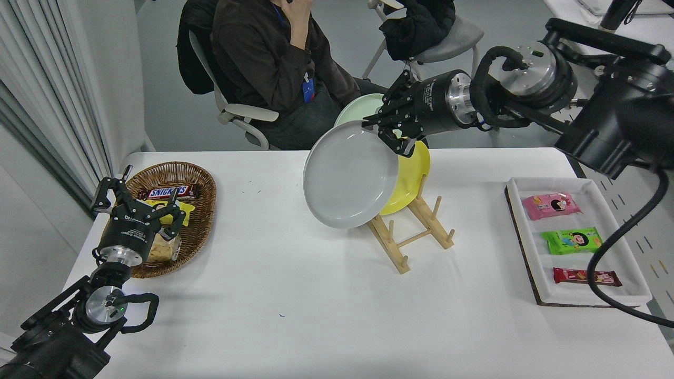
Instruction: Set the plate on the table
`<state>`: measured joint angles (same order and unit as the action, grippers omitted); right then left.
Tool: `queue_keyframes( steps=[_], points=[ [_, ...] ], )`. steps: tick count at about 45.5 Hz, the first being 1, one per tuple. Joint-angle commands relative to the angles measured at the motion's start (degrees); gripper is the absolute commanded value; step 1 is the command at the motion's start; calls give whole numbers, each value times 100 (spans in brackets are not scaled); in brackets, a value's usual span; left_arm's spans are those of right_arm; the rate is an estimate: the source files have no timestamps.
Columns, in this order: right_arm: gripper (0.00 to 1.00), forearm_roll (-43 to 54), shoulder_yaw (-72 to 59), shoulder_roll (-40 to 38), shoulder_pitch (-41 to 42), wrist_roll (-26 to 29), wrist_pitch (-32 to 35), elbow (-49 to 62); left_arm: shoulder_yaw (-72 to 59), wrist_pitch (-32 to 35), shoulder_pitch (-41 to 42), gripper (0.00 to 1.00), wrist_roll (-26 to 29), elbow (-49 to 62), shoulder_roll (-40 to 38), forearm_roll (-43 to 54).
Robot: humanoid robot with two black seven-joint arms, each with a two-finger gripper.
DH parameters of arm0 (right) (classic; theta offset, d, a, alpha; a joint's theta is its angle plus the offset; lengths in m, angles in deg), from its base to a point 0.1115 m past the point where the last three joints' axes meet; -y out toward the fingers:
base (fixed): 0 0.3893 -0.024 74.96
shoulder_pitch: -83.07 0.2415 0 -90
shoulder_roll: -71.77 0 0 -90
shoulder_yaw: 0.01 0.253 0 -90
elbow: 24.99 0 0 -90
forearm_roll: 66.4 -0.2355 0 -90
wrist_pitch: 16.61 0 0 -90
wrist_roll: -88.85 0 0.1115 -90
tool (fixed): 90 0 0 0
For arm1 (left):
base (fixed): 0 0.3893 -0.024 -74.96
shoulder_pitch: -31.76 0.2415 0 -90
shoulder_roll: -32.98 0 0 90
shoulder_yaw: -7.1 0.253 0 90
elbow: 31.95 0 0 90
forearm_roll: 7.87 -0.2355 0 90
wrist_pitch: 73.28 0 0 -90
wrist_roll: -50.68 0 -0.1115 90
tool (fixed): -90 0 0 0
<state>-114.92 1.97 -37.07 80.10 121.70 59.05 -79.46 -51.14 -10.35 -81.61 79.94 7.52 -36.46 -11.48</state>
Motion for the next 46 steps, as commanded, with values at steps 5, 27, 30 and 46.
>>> queue_keyframes(
  steps=[5, 27, 30, 46],
  points=[
    [0, -52, 197, 371, -335, -6, -420, 6, -2, 0, 0, 98, 10, 0, 0, 0],
    [0, -8, 971, 916, -836, -6, -1694, 103, -2, 0, 0, 98, 1, 0, 0, 0],
    [0, -8, 971, 1004, -854, 3, -1870, 191, 7, 0, 0, 98, 1, 0, 0, 0],
    [0, -34, 1199, 1233, -1144, 38, -2415, 507, -2, 0, 0, 98, 1, 0, 0, 0]
  ],
)
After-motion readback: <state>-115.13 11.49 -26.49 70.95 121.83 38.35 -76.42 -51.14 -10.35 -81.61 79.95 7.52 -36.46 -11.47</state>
